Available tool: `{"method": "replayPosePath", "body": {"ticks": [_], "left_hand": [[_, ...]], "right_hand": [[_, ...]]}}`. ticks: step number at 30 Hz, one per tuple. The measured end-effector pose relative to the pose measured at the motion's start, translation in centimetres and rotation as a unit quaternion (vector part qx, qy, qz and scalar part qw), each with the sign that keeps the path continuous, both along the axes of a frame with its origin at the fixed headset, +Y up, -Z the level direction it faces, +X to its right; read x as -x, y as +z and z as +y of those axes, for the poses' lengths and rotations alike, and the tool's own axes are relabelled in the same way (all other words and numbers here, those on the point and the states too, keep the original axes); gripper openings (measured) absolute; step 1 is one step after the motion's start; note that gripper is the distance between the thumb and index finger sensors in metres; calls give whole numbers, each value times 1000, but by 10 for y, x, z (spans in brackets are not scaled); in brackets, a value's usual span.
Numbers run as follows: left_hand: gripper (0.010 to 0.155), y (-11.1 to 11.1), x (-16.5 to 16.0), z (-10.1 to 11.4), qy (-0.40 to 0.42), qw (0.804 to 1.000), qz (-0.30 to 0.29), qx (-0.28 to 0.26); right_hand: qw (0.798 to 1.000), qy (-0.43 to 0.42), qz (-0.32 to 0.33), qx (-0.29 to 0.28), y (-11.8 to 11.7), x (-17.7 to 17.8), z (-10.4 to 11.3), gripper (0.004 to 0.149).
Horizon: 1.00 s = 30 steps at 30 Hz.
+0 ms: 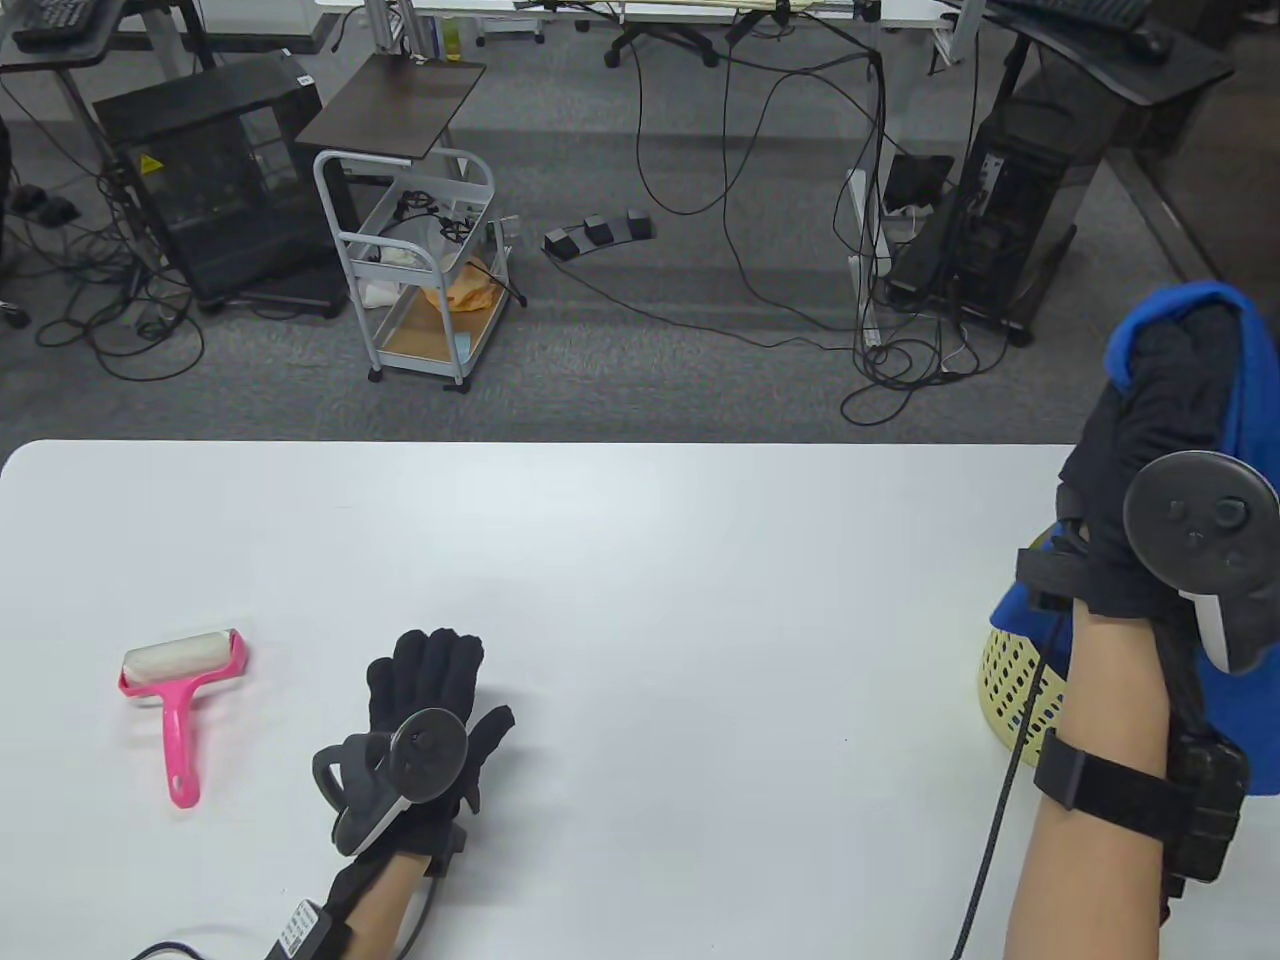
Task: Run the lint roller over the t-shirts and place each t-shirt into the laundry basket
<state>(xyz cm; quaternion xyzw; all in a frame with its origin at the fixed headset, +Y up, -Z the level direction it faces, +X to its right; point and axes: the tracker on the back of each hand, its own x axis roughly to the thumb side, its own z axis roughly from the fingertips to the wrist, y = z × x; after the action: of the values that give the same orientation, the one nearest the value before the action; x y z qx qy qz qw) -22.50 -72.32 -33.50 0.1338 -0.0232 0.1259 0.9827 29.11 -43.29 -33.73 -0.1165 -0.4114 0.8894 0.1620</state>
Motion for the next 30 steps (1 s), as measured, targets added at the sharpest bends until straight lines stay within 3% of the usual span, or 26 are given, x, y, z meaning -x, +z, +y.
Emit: {"method": "replayPosePath", "body": {"ticks": [5, 8, 10, 14, 19, 24, 30], "left_hand": [[77, -1, -2, -3, -13, 1000, 0, 6], [77, -1, -3, -3, -14, 1000, 1, 7], [77, -1, -3, -3, -15, 1000, 1, 9], [78, -3, -3, -5, -18, 1000, 2, 16], [77, -3, -3, -5, -19, 1000, 4, 21], [77, -3, -3, -5, -21, 1000, 3, 23], [78, -3, -4, -4, -22, 999, 2, 25]], "right_hand": [[993, -45, -29, 107, -27, -25, -63, 42], [971, -49, -52, 229, -48, -32, -104, 42], [961, -45, -65, 263, -55, -33, -119, 43], [912, -49, -107, 394, -75, -30, -146, 48], [862, -53, -166, 476, -88, -28, -164, 50], [842, -117, -163, 501, -92, -34, -182, 53], [848, -136, -150, 490, -87, -38, -181, 57]]}}
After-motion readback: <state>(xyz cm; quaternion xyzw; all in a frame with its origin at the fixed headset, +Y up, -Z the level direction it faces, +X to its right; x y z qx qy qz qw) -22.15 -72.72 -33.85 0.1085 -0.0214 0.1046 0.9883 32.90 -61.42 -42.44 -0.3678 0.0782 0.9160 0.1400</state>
